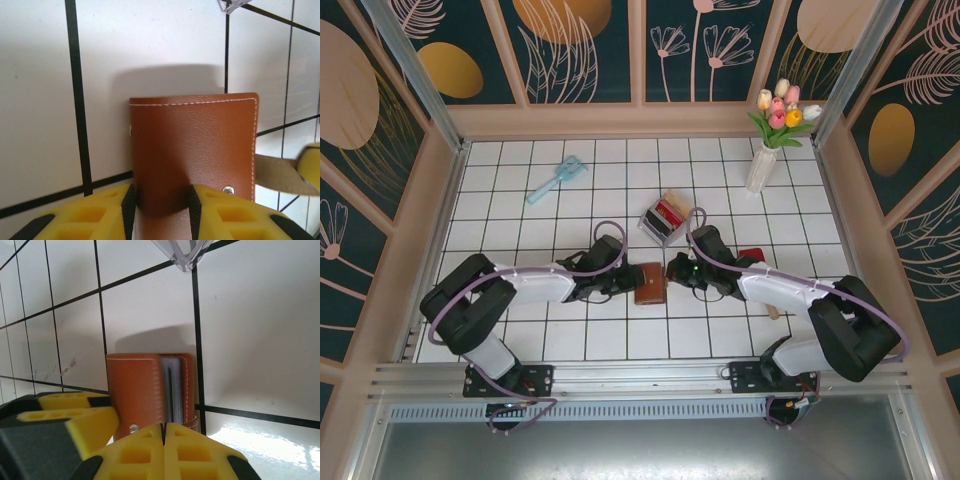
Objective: Put the credit cards into the card holder
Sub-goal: Close the card holder at the center of the table, then close the button on the card holder.
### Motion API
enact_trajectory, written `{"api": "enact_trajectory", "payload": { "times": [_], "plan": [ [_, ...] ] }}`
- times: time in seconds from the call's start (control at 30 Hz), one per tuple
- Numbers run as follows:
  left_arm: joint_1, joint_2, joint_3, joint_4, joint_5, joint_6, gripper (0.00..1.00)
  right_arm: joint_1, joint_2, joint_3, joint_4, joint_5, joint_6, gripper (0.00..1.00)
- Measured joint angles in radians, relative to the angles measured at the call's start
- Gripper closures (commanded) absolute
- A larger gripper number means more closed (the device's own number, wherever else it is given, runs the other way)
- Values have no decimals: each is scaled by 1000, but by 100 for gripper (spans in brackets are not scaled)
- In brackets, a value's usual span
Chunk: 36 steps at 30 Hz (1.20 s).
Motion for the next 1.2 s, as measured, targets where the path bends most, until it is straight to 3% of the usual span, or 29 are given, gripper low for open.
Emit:
{"api": "enact_trajectory", "payload": {
  "times": [0.23, 0.43, 0.6, 0.7, 1.0, 1.2],
  "plan": [
    [-9, 39, 24, 2, 0, 6, 67, 0, 24, 8, -1, -41, -9, 77],
    [-9, 54, 36, 4, 1, 12, 69, 0, 43, 37, -24, -50, -18, 72],
    [-11, 64, 48, 3, 0, 18, 69, 0, 43, 81, -74, -39, -38, 74],
    [-11, 66, 50, 3, 1, 19, 69, 0, 43, 96, -106, -31, -46, 67],
    [-11, 66, 50, 2, 0, 23, 70, 54, 76, 190, -269, 107, -78, 66],
    [-12, 71, 55, 2, 0, 23, 70, 79, 96, 211, -342, 164, -82, 73]
  ]
}}
